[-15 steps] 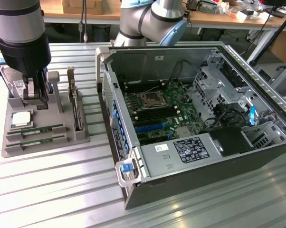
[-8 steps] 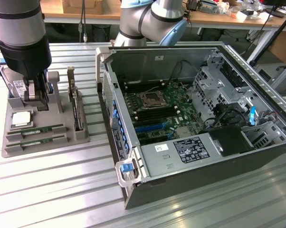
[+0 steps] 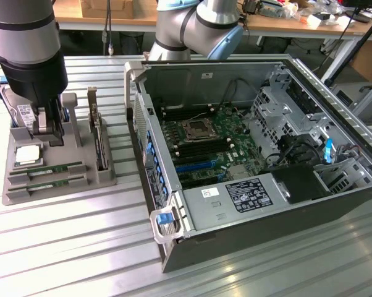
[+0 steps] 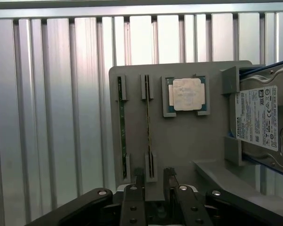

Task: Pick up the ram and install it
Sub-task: 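Pick up the ram and move it above insertion slot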

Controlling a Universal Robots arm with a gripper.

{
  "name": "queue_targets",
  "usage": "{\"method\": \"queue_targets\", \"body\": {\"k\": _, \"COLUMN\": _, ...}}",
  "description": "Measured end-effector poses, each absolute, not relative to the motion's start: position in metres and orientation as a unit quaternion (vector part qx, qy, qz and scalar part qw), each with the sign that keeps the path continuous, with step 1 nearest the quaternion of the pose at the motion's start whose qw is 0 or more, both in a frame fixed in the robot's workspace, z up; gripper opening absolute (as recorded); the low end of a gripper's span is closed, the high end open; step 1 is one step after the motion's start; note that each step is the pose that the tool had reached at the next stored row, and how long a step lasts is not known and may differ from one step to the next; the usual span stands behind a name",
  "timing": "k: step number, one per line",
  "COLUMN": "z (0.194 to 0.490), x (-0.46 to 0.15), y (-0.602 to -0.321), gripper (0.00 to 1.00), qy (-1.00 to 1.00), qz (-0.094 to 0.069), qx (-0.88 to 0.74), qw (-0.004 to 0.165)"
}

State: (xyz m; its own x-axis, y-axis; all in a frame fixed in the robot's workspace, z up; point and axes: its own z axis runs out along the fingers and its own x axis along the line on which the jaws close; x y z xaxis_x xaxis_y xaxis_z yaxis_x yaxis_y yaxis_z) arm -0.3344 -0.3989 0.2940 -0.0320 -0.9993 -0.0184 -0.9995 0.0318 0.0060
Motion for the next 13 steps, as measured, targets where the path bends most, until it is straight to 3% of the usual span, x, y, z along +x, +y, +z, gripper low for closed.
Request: {"method": "queue_targets", "body": {"k": 13, "z": 0.2855, "x": -0.3344, "y": -0.3989, "gripper": 0.3, "qy": 0.718, "qz": 0.009, "qx": -0.696, "qw": 0.005}}
